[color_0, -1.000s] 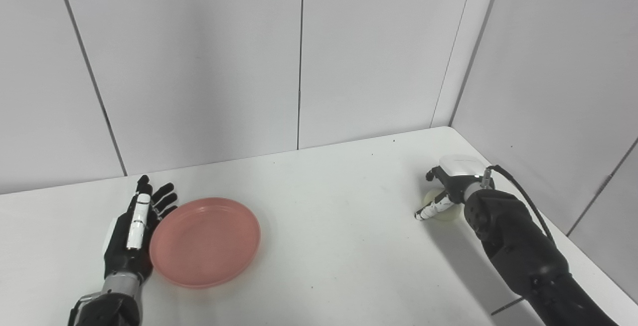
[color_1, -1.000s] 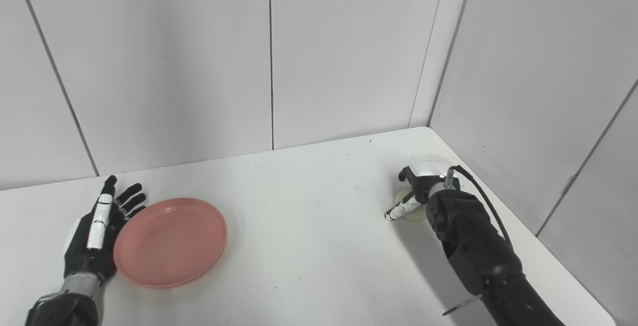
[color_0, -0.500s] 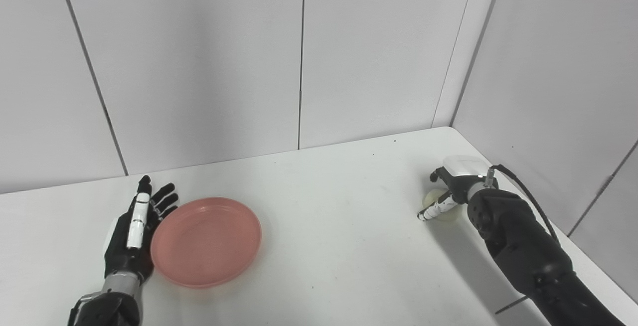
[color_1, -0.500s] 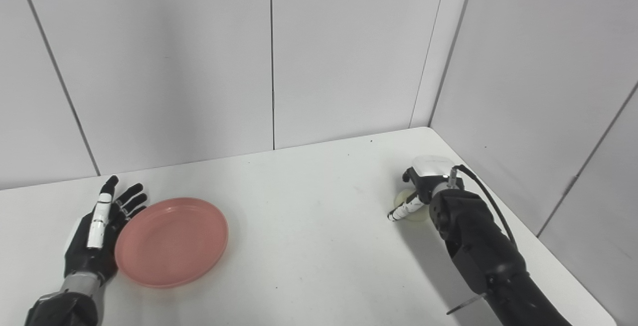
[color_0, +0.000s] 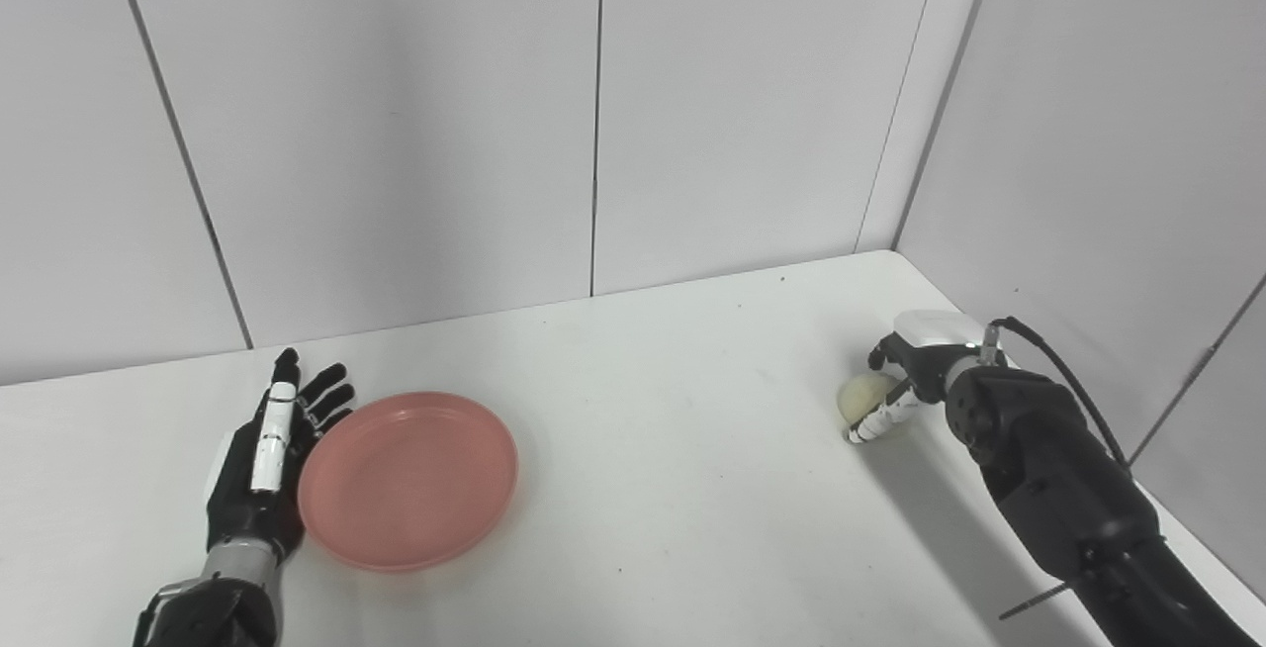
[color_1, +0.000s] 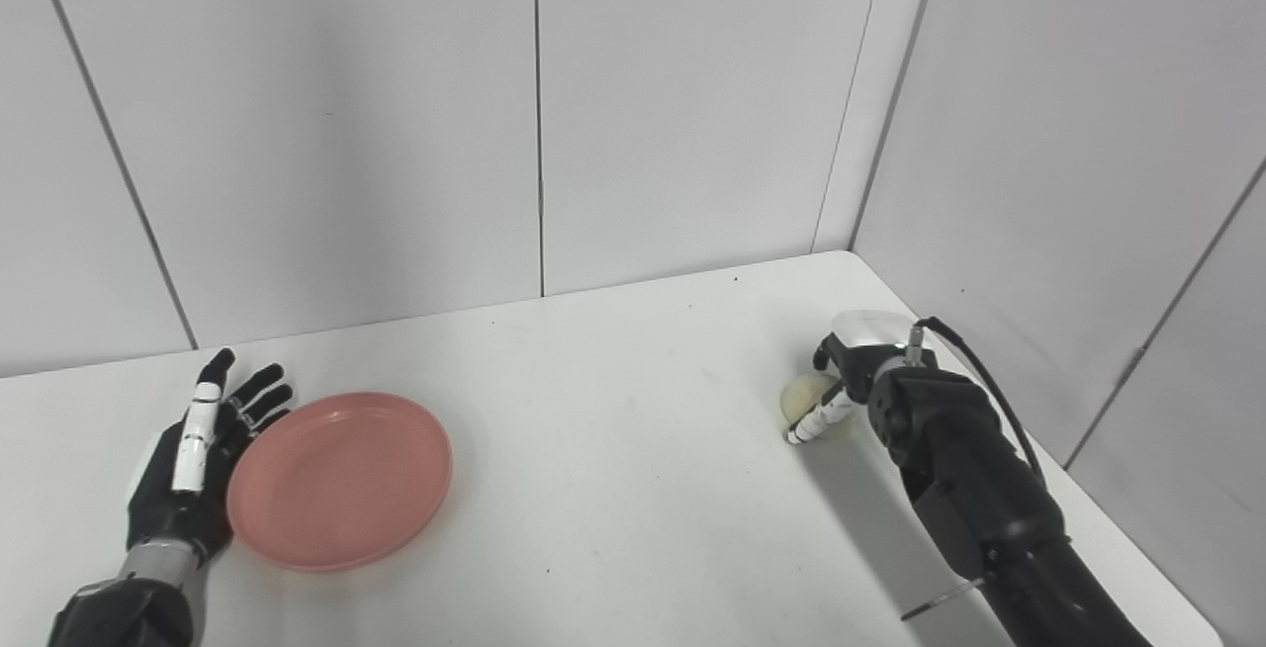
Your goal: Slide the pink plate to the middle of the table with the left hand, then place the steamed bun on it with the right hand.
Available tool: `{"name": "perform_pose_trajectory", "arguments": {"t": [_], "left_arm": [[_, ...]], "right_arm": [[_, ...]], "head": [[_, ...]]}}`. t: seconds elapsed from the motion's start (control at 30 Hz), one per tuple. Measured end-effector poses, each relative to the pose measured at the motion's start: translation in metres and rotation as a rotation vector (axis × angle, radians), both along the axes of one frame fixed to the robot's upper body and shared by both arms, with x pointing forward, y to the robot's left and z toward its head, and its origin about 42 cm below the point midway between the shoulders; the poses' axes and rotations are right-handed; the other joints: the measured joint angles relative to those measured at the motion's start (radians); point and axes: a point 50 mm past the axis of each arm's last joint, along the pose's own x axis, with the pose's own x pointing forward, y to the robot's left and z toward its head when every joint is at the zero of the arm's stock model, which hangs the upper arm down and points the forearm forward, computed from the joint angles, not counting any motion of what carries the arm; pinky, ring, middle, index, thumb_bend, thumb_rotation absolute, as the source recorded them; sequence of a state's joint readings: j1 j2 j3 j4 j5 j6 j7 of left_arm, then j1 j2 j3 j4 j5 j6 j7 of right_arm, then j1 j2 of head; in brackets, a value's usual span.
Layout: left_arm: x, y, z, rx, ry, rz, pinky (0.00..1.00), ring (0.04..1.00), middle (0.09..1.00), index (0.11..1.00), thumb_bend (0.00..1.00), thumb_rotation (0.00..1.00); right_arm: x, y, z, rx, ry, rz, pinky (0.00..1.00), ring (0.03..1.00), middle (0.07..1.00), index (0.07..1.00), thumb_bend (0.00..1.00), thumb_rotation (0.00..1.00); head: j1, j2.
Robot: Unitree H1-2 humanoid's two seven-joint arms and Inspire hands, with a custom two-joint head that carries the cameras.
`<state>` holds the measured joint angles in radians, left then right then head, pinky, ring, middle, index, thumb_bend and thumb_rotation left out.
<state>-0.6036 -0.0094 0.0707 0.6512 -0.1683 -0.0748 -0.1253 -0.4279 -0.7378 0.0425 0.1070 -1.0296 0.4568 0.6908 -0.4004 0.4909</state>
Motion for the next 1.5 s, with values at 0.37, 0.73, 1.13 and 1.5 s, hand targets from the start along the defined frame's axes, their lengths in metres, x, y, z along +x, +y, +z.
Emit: {"name": "perform_pose_trajectory", "arguments": {"t": [0.37, 0.73, 1.13, 1.5], "left_arm": [[0.0, 0.001, 0.0, 0.003, 0.001, -0.002, 0.81, 0.821, 0.839, 1.0, 0.6, 0.88], [0.0, 0.001, 0.001, 0.006, 0.009, -0.006, 0.8, 0.819, 0.831, 1.0, 0.6, 0.89], [0.0, 0.0, 0.001, 0.014, 0.008, -0.012, 0.81, 0.824, 0.835, 1.0, 0.59, 0.9], [0.0, -0.001, 0.001, 0.016, 0.009, -0.014, 0.8, 0.828, 0.835, 1.0, 0.6, 0.9]], "right_arm": [[0.0, -0.003, -0.004, 0.005, 0.016, -0.011, 0.58, 0.738, 0.812, 0.751, 1.0, 0.43], [0.003, -0.006, -0.008, 0.009, -0.039, -0.011, 0.52, 0.645, 0.716, 0.684, 1.0, 0.35], [0.004, -0.002, -0.011, 0.033, -0.172, 0.006, 0.27, 0.348, 0.426, 0.5, 0.53, 0.0], [0.003, -0.004, -0.01, 0.04, -0.157, 0.01, 0.29, 0.363, 0.458, 0.487, 0.53, 0.0]], "head": [[0.0, 0.005], [0.005, 0.009], [0.006, 0.012], [0.008, 0.012]]}}
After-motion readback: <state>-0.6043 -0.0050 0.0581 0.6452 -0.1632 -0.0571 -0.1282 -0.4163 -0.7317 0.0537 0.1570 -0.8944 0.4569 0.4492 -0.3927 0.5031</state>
